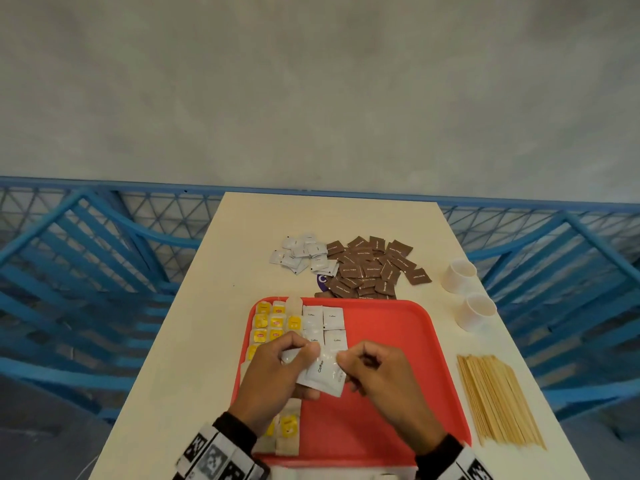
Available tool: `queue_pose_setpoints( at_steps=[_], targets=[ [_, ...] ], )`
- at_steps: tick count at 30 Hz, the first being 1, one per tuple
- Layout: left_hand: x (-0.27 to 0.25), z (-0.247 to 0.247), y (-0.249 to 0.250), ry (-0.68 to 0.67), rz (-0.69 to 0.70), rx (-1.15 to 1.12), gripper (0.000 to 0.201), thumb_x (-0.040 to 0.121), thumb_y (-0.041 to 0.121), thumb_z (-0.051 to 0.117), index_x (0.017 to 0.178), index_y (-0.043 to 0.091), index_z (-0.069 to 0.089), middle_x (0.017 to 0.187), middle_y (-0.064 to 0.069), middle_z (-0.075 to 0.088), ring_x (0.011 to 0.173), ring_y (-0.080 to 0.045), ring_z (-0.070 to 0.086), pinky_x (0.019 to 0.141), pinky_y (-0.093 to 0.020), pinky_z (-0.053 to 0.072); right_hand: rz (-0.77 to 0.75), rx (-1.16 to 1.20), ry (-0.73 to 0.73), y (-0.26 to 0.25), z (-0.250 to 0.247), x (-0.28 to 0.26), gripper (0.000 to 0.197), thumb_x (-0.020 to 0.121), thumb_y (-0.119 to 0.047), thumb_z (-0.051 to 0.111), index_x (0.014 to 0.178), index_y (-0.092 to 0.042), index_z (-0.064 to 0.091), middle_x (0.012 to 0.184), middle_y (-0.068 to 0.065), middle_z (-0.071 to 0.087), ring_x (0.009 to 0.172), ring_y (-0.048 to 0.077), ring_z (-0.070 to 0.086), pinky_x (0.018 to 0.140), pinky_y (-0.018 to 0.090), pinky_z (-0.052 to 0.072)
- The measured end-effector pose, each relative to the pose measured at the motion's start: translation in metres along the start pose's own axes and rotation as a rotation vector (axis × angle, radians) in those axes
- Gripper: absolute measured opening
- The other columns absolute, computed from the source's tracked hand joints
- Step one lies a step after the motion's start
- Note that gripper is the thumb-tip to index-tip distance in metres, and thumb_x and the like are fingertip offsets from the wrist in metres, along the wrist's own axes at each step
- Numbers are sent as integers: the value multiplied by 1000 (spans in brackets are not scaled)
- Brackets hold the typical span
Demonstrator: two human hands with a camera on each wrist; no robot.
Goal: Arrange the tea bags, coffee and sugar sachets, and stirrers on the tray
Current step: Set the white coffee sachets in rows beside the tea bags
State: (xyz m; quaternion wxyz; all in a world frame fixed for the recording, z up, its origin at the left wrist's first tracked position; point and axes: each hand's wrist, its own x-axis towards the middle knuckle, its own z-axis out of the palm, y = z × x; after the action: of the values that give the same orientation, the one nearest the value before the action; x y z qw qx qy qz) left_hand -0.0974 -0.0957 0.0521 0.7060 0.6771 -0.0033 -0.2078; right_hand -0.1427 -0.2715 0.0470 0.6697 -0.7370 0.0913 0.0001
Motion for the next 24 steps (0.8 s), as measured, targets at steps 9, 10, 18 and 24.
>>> queue_pose_setpoints(
  at_steps=[9, 10, 18, 24],
  targets=[
    [-2, -1, -3, -71, -80, -76, 26, 86, 28, 71, 88, 3, 67, 79, -11, 68, 67, -28, 71, 57, -33, 56, 145, 283, 141, 13, -1, -3, 24, 92, -18, 67, 90, 5, 65, 68, 17, 64, 56, 17, 58, 53, 26, 48],
    [-2, 0, -6, -75, -75, -53, 23, 88, 27, 71, 83, 5, 66, 79, -12, 68, 66, -26, 70, 56, -32, 55, 174, 292, 115, 16, -2, -4, 25, 93, -18, 66, 92, 8, 64, 69, 18, 66, 57, 18, 59, 53, 26, 49],
    [7, -20, -34, -171, -194, 124, 19, 91, 22, 71, 78, 8, 66, 72, -16, 66, 68, -34, 71, 57, -34, 56, 286, -21, -161, 45, -17, 5, 17, 86, -24, 76, 84, -7, 76, 65, 4, 59, 52, 8, 45, 50, 19, 34],
    [11, -48, -46, 171, -211, -159, 19, 93, 15, 67, 85, -3, 68, 80, -16, 63, 70, -29, 70, 57, -34, 57, 392, -153, 123, 79, -17, 40, 10, 87, -11, 75, 77, -9, 77, 64, -7, 69, 57, 2, 56, 53, 12, 43]
  ],
)
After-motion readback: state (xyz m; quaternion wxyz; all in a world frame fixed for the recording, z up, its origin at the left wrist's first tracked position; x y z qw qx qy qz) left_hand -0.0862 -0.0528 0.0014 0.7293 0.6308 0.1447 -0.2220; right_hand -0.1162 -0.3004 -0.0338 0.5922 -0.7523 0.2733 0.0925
